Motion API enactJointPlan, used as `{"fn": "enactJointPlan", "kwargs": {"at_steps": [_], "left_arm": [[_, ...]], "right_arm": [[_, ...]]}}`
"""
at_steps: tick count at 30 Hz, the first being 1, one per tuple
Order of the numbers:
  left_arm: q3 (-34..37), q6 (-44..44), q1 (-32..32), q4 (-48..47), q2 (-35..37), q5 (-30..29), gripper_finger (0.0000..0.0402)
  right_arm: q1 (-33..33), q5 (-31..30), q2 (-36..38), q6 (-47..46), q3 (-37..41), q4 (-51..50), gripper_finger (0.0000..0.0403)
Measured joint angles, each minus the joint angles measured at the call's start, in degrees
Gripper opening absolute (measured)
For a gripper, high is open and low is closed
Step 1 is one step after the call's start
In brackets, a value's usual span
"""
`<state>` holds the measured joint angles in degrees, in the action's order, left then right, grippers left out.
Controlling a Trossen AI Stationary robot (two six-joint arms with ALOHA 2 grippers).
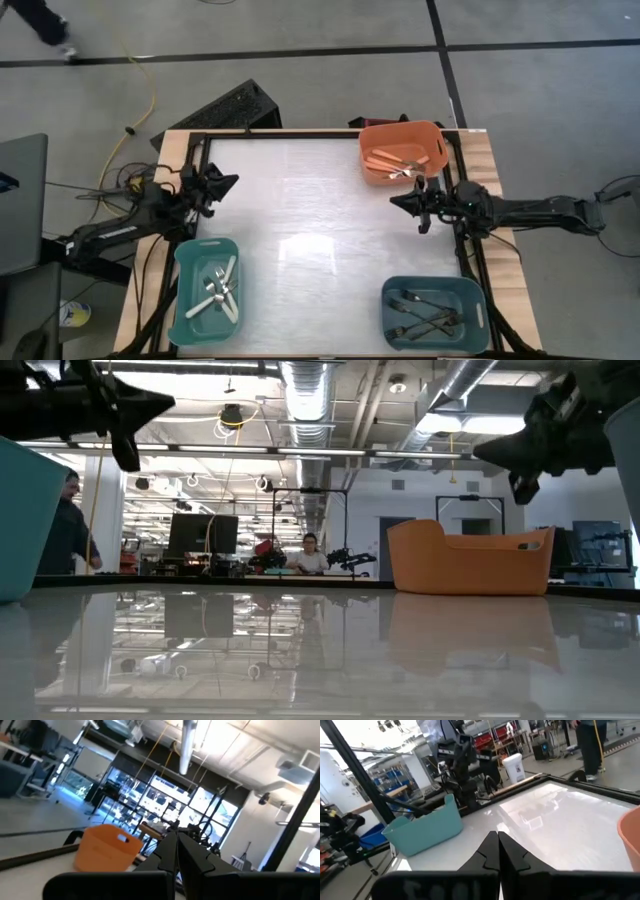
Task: Sort silverware by color (type)
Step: Return to Home Position
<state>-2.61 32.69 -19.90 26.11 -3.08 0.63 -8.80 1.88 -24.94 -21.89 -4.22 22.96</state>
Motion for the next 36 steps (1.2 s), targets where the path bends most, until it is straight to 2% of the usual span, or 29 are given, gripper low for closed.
{"fn": "enactJointPlan", "kwargs": {"at_steps": [8, 18, 22, 26, 36], "left_arm": [[2.0, 0.2, 0.0, -2.7, 0.0, -1.3, 0.0000], [2.0, -2.2, 0.0, -18.0, 0.0, -0.1, 0.0000], [2.0, -3.2, 0.0, -20.1, 0.0, 1.7, 0.0000], [2.1, -4.7, 0.0, -24.5, -0.4, 1.5, 0.0000], [2.1, -8.2, 0.0, -24.3, -2.9, 0.0, 0.0000]], "right_arm": [[0.0, -0.7, 6.7, -0.6, 2.7, -5.3, 0.0014], [-1.2, -3.3, 17.2, 2.5, 2.7, -19.8, 0.0016], [-1.1, -3.2, 17.9, 7.4, 2.5, -24.6, 0.0016], [-0.9, -2.8, 17.7, 13.1, 2.5, -24.9, 0.0018], [-0.9, -3.1, 17.7, 14.4, 2.5, -25.0, 0.0048]]}}
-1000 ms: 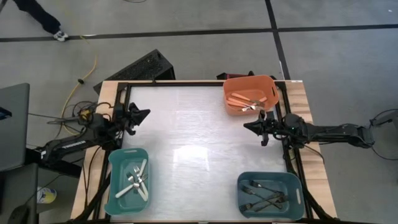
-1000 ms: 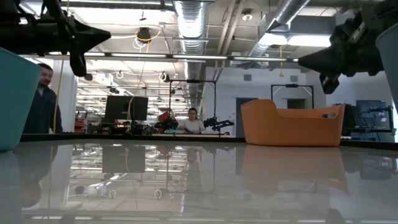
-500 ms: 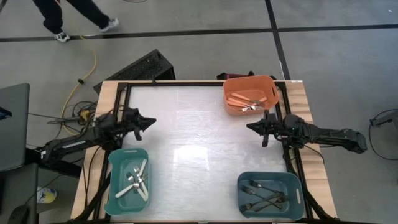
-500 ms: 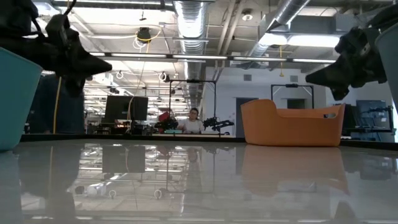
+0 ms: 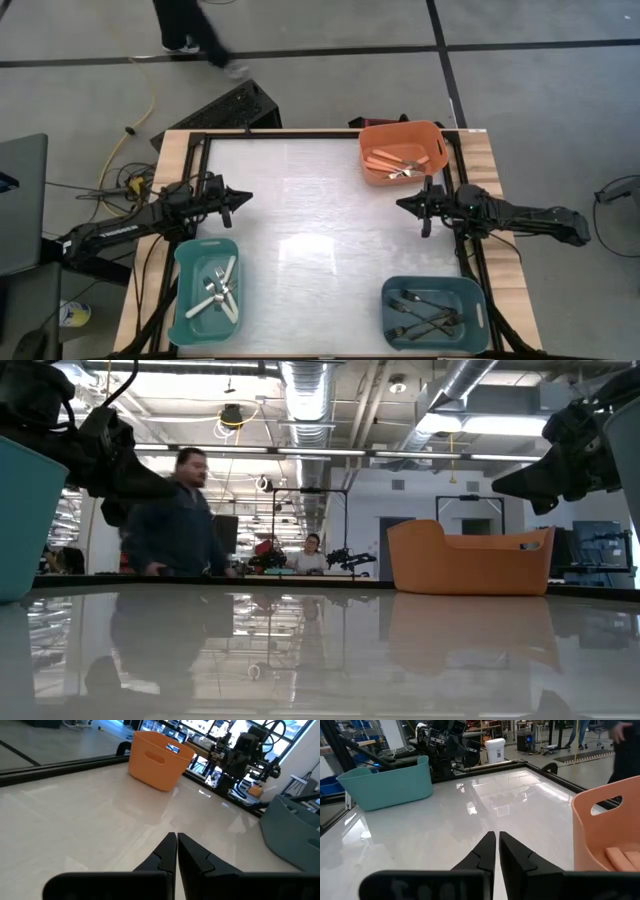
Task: Sort silverware by color (type)
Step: Return to Home Position
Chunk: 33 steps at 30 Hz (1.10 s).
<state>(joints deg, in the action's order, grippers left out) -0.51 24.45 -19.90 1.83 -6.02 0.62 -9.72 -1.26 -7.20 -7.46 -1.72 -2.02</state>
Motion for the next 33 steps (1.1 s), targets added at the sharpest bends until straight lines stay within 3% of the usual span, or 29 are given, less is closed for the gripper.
{"fn": "enactJointPlan", "kwargs": {"at_steps": [33], "left_arm": [[0.1, 0.6, 0.0, 0.0, 0.0, 0.0, 0.0000]], "right_arm": [[0.0, -0.2, 0.0, -0.1, 0.0, -0.1, 0.0051]]}}
